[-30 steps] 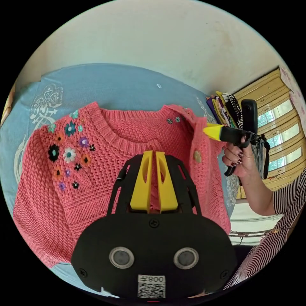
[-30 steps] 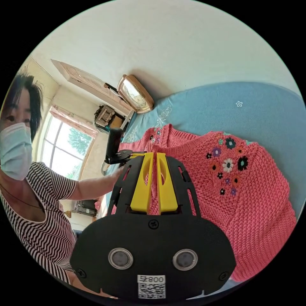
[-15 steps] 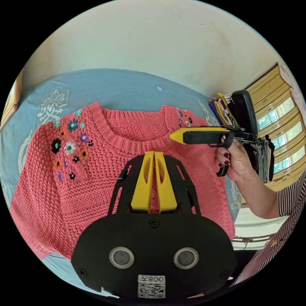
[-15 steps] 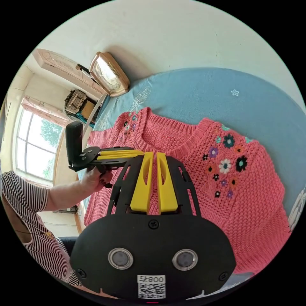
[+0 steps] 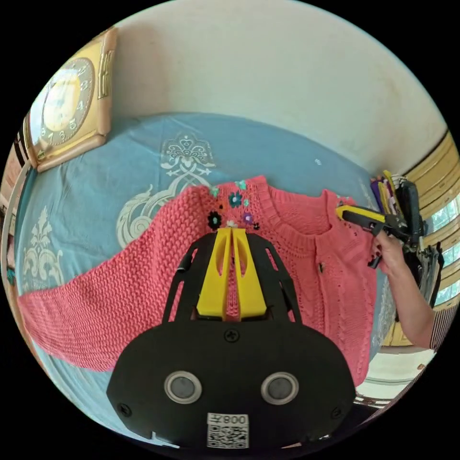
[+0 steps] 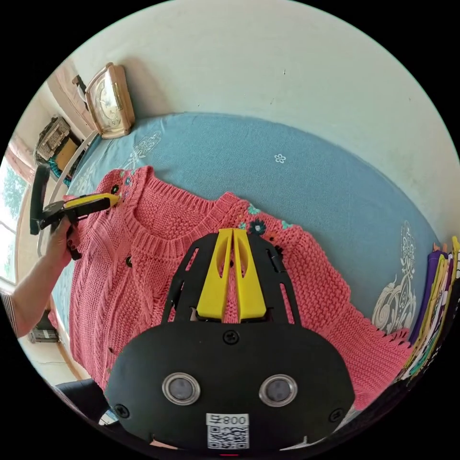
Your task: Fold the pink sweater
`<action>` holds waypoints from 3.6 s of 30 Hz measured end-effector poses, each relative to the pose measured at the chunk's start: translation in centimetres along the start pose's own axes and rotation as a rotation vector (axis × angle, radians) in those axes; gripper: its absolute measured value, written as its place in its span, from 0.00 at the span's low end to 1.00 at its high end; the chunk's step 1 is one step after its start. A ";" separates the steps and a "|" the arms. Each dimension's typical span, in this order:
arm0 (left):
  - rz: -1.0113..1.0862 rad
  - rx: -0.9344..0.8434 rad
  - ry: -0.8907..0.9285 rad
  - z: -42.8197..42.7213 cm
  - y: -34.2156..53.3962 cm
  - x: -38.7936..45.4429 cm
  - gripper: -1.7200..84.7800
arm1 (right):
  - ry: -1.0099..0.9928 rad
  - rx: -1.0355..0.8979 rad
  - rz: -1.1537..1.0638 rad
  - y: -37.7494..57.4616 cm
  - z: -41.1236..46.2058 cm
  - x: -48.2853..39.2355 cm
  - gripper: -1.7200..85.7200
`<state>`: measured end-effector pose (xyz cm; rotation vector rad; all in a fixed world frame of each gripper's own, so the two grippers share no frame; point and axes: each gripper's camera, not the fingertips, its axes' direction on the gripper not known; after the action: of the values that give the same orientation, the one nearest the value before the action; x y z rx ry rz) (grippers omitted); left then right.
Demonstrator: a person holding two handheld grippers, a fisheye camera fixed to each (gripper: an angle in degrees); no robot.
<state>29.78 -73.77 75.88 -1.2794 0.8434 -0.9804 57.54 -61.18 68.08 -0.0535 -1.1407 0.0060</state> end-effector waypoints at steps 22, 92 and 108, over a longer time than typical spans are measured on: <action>0.359 -0.047 0.249 7.0 4.0 17.0 0.04 | -0.037 0.174 0.460 21.8 -12.5 12.0 0.04; 0.553 -0.098 0.511 -1.0 -0.1 19.0 0.03 | -0.939 0.384 0.218 31.4 -2.9 7.3 0.05; 0.379 -0.206 0.446 1.0 3.6 6.0 0.04 | -0.701 0.075 0.003 24.0 10.4 -2.5 0.05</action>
<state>33.39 -78.90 72.62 -1.0261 1.5050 -0.8967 47.56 -36.92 69.02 0.0169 -1.8400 0.0748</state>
